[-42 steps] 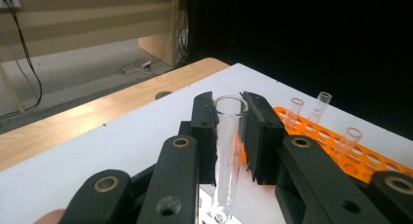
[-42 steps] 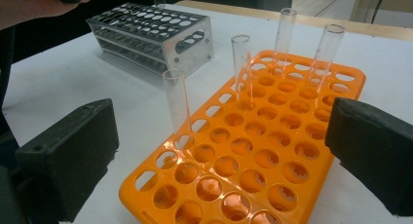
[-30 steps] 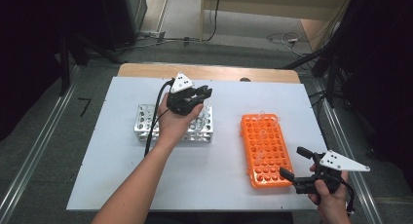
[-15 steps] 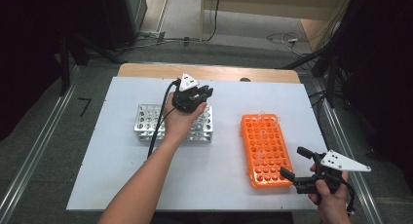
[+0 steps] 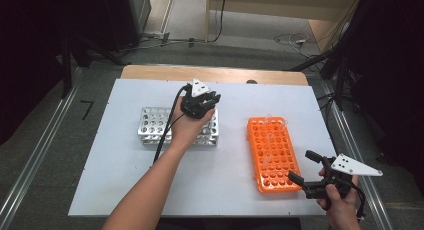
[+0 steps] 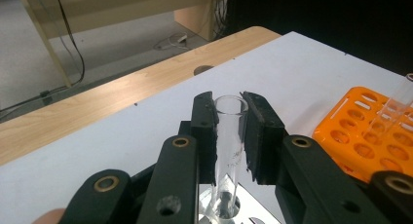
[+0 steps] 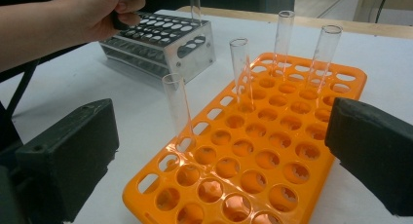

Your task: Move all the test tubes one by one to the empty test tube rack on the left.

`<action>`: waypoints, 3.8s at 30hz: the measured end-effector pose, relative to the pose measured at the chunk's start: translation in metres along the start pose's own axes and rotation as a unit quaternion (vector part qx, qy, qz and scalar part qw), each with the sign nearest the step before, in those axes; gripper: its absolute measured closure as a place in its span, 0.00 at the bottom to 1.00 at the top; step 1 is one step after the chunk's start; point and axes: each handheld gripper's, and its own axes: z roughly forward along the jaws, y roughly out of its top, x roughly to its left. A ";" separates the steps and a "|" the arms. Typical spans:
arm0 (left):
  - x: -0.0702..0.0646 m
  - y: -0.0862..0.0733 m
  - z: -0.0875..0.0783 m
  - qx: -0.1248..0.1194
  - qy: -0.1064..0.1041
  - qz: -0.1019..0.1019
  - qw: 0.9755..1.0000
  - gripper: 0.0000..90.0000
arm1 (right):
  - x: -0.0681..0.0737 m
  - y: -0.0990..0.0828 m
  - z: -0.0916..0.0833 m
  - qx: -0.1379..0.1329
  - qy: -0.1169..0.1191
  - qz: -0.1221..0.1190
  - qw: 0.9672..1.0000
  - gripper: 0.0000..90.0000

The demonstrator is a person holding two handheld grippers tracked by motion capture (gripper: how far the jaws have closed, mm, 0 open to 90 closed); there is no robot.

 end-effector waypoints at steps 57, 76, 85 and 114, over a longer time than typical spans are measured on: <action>0.003 -0.015 0.002 0.062 -0.024 -0.034 0.997 0.66 | 0.002 -0.001 0.006 0.009 0.006 -0.008 1.000 0.00; 0.002 -0.024 -0.049 0.012 -0.060 -0.053 0.997 0.14 | 0.010 0.001 0.019 0.022 0.023 -0.011 0.999 0.00; -0.012 -0.032 -0.087 -0.008 -0.082 -0.045 0.996 0.00 | 0.014 0.003 0.031 0.035 0.031 -0.013 0.999 0.00; -0.059 -0.082 -0.153 -0.024 -0.120 -0.042 0.992 0.00 | 0.026 -0.006 0.072 0.118 0.022 0.001 0.993 0.51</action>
